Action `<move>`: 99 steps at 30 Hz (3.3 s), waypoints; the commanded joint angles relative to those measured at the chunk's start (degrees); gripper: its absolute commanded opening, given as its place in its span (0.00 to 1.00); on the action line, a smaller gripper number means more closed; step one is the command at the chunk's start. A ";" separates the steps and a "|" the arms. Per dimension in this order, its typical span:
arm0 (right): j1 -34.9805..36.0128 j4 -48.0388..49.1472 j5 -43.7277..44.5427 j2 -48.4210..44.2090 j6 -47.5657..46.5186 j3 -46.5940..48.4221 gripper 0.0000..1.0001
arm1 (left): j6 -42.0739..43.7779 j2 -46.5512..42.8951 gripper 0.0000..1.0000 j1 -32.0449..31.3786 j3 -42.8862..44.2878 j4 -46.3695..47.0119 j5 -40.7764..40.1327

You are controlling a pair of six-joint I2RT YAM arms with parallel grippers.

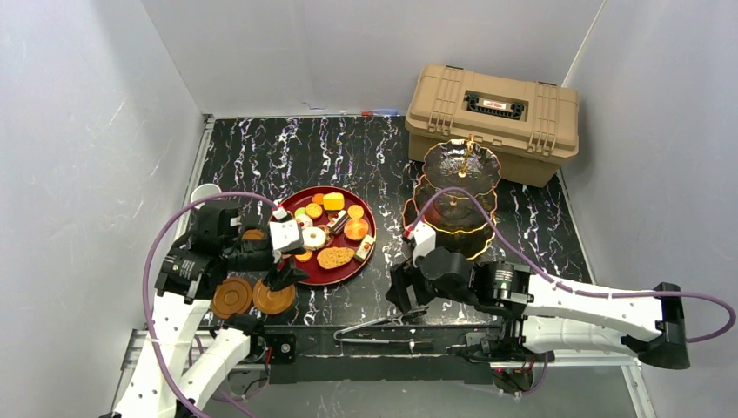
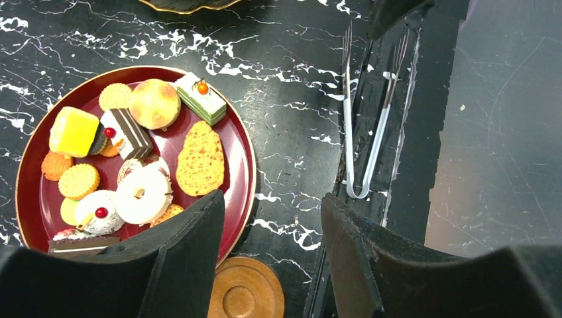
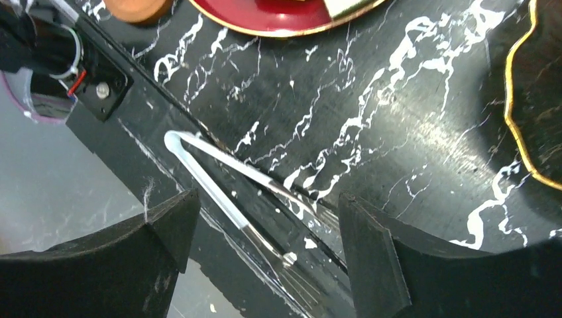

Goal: Serve the afternoon tea
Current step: Pick up the clamp from the center of the board, then adjust the clamp.

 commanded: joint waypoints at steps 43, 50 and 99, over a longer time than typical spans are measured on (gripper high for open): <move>8.12 11.51 -4.63 31.87 -32.21 2.67 0.01 | -5.97 -3.90 0.69 0.07 10.59 -4.00 2.39; 7.58 12.01 8.78 20.14 -31.72 9.63 0.01 | -9.90 -3.53 0.70 0.09 13.44 -1.90 3.69; 16.45 86.09 39.63 32.38 -44.76 19.67 0.27 | -32.60 -7.23 0.04 0.06 3.20 20.31 -4.38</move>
